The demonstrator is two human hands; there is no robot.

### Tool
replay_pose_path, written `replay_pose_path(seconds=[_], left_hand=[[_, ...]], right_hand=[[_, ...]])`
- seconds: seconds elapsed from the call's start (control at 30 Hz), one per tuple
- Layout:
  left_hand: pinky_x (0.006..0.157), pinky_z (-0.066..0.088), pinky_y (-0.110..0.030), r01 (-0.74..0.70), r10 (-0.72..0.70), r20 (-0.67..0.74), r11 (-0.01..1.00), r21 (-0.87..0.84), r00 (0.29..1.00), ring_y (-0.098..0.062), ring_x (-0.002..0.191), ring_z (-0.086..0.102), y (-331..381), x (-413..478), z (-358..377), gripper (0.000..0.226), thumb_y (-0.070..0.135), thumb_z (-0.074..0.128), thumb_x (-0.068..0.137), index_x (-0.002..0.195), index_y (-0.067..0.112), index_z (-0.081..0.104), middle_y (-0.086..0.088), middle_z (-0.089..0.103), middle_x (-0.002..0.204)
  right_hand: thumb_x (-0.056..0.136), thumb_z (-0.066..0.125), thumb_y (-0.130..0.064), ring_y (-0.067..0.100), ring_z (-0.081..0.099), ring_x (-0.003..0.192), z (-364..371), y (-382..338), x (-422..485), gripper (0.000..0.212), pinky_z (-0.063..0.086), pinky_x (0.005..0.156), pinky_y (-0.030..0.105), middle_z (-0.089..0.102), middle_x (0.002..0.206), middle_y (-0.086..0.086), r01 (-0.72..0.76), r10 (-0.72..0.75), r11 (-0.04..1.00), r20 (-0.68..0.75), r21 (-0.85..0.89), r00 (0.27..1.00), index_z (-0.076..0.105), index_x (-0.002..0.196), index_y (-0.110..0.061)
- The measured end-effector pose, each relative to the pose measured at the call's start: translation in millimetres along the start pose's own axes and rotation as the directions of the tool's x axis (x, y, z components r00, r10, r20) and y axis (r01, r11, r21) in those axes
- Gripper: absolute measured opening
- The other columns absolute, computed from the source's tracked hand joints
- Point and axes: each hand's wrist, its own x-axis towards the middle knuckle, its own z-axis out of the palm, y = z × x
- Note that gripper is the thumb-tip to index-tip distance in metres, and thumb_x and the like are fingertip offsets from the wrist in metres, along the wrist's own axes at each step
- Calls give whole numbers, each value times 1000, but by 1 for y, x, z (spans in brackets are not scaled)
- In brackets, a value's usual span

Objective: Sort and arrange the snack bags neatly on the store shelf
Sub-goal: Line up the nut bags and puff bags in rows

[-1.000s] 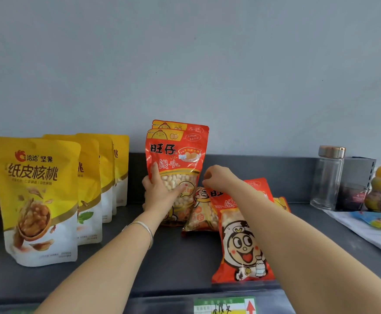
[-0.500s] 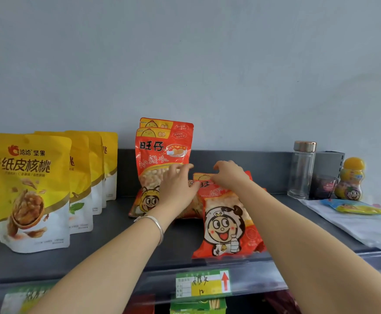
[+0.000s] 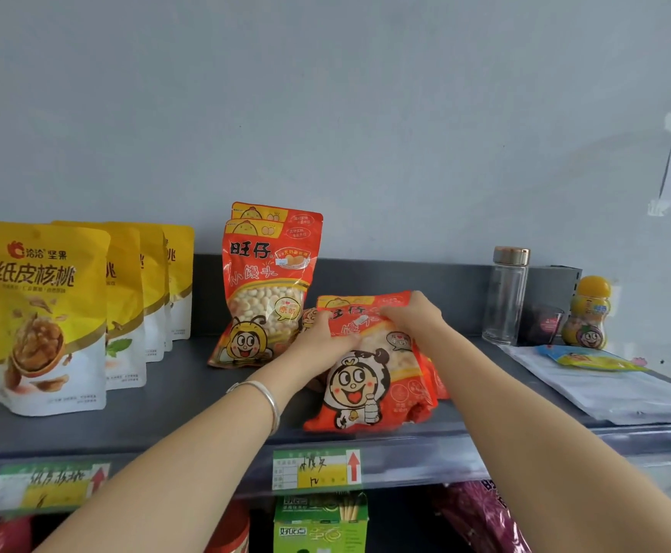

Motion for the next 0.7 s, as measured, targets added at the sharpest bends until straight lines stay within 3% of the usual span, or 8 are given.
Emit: replay_pose_path(seconds=[0.07,0.13,0.2,0.3,0.43,0.57,0.7], left_hand=[[92,34,-27,7,-2,28,987,-160,1000,-23,125,42,1,-7,2,77,40,60,89,149,26,14,-6,38,146],[92,29,-28,-19,24,17,971,-238,1000,-25,133,34,2,-11,-1,81,37,63,88,150,29,12,-7,30,151],[98,30,-30,-89,89,-11,968,-236,996,-24,137,30,3,-14,-9,82,33,64,89,150,31,8,-5,25,154],[111,26,-40,-155,147,-56,969,-192,988,-23,142,23,-4,-16,-33,90,29,65,88,151,33,0,-2,17,158],[114,26,-44,-176,155,-130,970,-169,979,-21,141,26,-28,-14,-73,102,27,70,84,150,36,-7,1,20,157],[111,31,-39,-265,218,-249,947,-179,944,-14,134,37,-50,-15,-102,104,14,68,85,150,34,-11,4,35,149],[110,25,-35,-266,202,-327,950,-164,923,-16,139,30,-66,-13,-110,104,12,63,89,146,27,-23,1,28,153]], right_hand=[[84,62,-31,19,60,85,0,-2,-3,47,54,89,42,57,91,0,52,-50,995,-28,85,998,47,125,-14],[86,61,-28,21,60,89,0,-7,-7,49,53,90,43,60,105,3,111,-102,980,-64,164,993,47,131,-18],[86,61,-29,25,62,99,3,-18,-12,53,52,92,46,60,118,5,169,-149,961,-105,218,983,46,136,-22],[88,60,-32,23,62,98,17,-40,-20,50,53,91,47,62,118,3,226,-196,931,-130,285,972,45,135,-24],[92,60,-33,25,60,110,48,-70,-29,60,51,94,46,58,131,5,255,-233,896,-106,364,967,34,145,-24],[97,55,-32,26,54,123,75,-98,-40,61,50,97,43,51,141,6,343,-319,845,-128,410,939,27,150,-27],[95,58,-32,26,54,123,93,-106,-45,66,50,95,42,53,140,4,343,-328,837,-110,427,938,23,150,-26]])
